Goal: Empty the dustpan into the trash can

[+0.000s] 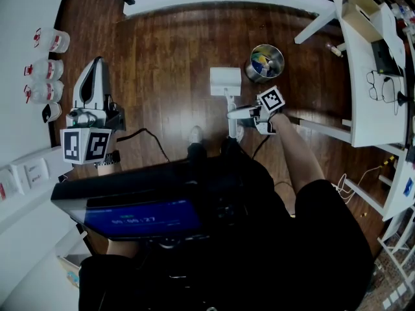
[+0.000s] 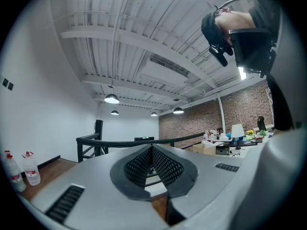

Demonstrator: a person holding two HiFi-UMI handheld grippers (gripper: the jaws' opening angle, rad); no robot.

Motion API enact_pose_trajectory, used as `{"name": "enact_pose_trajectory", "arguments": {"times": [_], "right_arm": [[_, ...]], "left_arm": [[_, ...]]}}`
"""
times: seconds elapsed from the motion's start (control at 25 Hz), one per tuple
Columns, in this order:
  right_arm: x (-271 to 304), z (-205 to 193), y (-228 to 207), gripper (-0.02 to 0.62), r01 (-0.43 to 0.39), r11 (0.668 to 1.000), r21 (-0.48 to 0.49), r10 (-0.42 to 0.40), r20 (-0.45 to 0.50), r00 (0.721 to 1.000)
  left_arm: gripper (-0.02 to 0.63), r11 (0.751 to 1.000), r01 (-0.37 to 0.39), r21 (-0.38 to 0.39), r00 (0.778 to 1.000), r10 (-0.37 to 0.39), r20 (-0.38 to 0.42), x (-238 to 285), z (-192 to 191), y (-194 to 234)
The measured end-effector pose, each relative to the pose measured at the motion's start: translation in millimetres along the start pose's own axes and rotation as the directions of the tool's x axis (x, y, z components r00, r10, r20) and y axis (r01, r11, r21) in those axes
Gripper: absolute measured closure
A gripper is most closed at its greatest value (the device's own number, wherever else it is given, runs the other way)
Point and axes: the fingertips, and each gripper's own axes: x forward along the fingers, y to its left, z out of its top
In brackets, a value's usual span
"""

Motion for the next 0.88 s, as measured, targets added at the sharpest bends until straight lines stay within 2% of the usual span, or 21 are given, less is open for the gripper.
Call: {"name": "enact_pose_trajectory", "arguments": {"times": [0.2, 0.28, 0.52, 0.88], "right_arm": [[-5, -1, -7, 0.336, 0.042, 0.999, 0.008, -0.042, 0.018, 0.999], [-7, -1, -6, 0.313, 0.042, 0.999, 0.008, -0.042, 0.025, 0.999], [-17, -4, -5, 0.313, 0.057, 0.998, 0.027, -0.059, 0.063, 0.996], [-28, -7, 0, 0.313, 0.092, 0.996, 0.003, -0.092, 0.112, 0.989]], "left_arm": [[0.606, 1.000, 0.001, -0.003, 1.000, -0.001, 0.001, -1, -1, 1], [0.606, 1.000, 0.002, -0.005, 1.000, -0.002, 0.002, -1, -1, 1], [0.606, 1.000, 0.015, -0.013, 1.000, -0.015, 0.005, -1, -1, -2], [0.606, 0.999, 0.047, -0.023, 0.999, -0.047, 0.015, -4, 1, -5]]}}
